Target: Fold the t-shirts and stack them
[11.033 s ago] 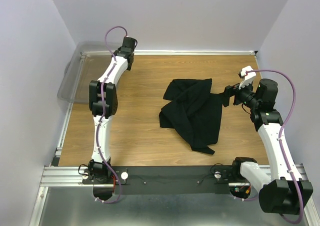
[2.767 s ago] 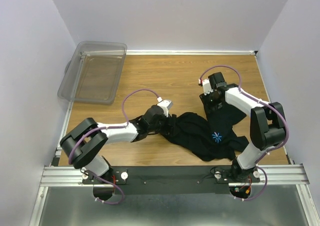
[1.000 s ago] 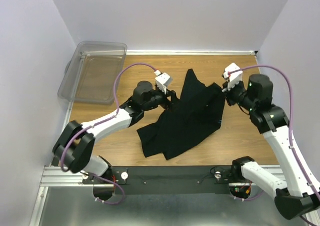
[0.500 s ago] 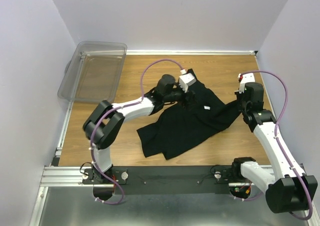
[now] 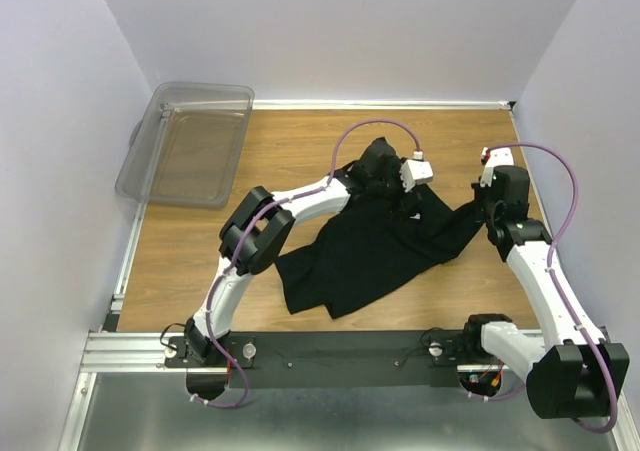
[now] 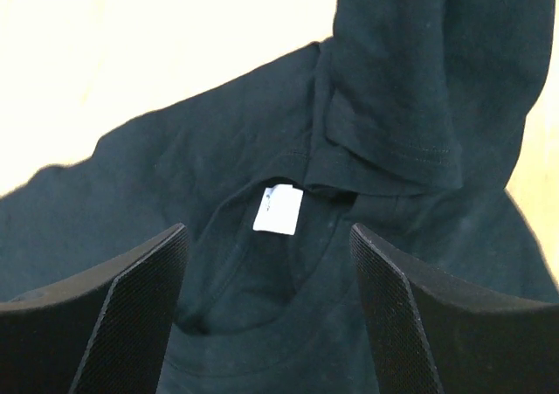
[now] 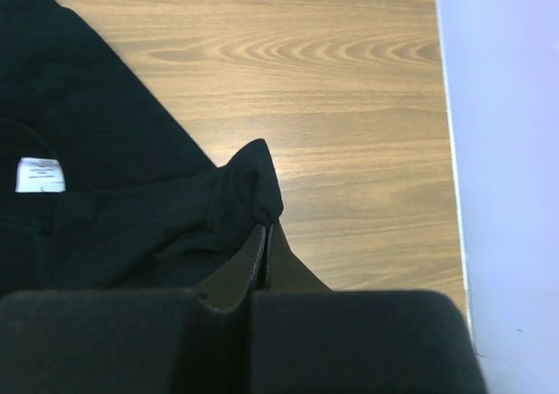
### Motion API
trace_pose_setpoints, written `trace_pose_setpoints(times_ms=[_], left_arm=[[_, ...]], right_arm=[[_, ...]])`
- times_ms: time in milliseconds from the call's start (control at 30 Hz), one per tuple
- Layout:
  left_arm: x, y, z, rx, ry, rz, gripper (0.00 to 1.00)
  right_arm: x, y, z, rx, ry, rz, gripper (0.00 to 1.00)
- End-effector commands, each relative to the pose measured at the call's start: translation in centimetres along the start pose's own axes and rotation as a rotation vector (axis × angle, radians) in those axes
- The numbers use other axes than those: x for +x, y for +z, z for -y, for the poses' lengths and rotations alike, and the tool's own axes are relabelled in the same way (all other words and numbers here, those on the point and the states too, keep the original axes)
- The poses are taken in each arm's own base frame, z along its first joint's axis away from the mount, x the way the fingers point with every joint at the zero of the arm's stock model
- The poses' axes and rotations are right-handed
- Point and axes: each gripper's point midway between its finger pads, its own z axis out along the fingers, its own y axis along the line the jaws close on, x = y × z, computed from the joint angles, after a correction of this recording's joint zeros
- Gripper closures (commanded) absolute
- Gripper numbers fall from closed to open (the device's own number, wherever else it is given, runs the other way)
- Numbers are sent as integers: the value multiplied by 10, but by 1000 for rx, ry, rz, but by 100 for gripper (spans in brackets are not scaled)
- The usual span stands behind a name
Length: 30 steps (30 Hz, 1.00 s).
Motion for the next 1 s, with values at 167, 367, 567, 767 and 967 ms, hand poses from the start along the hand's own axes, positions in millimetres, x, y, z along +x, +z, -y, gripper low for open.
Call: trace_pose_setpoints(times_ms=[167,367,567,767,967], left_arm=[[-3,30,25,202,199,-34,18],[19,53,31,218,215,-126,18],[37,53,18,156,205,-185,20],[32,50,11,132,197,-170,31],[32,50,16,157,191,-168,79]], right_arm=[[-10,3,-13,-76,58,29,99],[-10,2,-7,-68,79,32,99],[-10,2,-7,-76,84,34,99],[-11,2,-8,-83,86,35,99],[-11,1,-7,-85,90,37,99]])
